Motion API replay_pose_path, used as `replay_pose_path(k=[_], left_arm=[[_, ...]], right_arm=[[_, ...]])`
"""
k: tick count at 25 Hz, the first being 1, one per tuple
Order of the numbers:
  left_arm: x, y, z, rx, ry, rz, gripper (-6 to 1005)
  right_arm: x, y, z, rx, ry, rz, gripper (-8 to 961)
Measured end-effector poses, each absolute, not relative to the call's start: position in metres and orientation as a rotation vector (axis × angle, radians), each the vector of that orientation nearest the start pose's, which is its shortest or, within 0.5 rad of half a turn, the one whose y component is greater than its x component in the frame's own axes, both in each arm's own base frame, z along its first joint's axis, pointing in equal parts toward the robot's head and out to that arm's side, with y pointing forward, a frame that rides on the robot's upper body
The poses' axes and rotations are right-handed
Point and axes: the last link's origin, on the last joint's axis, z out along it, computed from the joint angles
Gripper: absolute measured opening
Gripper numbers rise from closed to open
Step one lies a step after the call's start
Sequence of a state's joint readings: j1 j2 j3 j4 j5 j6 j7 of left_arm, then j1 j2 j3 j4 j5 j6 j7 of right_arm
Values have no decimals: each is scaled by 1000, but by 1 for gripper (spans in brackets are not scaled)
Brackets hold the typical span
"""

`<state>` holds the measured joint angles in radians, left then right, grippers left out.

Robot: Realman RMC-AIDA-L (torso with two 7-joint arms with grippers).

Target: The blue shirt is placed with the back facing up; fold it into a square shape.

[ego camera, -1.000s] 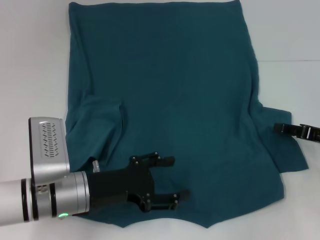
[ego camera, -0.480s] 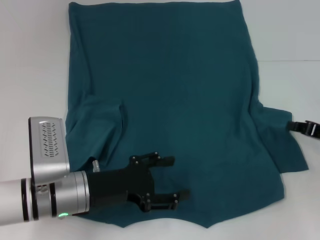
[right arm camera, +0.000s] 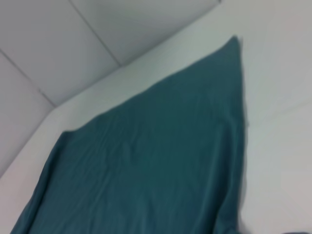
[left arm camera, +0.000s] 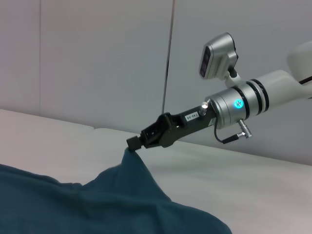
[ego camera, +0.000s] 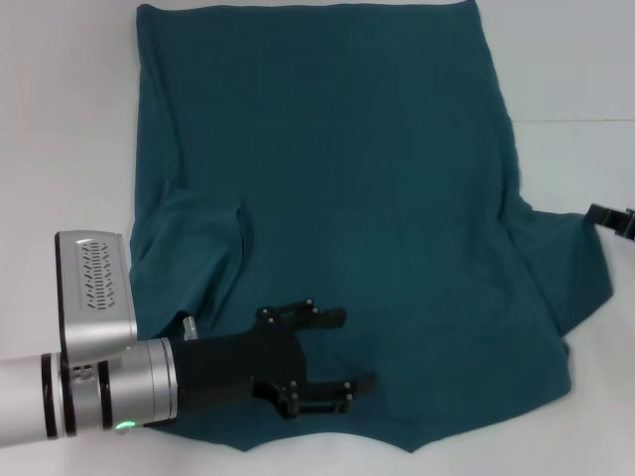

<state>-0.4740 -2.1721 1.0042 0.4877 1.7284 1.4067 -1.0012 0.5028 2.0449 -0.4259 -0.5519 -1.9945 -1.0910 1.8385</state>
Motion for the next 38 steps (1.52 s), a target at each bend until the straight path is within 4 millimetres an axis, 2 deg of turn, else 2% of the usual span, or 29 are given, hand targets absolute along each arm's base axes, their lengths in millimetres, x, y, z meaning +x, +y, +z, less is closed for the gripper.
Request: replay_pose_path(k=[14,23,38], left_arm=[[-242,295,-85,-2769,-371,-807,833],[-241,296,-84,-2756,-409,-827,831],[-239,298,-84,-2753,-432,-842,833]], right_arm=[[343,375,52,-1926,1219,692,1],[344,383,63,-1931,1137,640,2],[340,391,70,-1945,1037,590,3]])
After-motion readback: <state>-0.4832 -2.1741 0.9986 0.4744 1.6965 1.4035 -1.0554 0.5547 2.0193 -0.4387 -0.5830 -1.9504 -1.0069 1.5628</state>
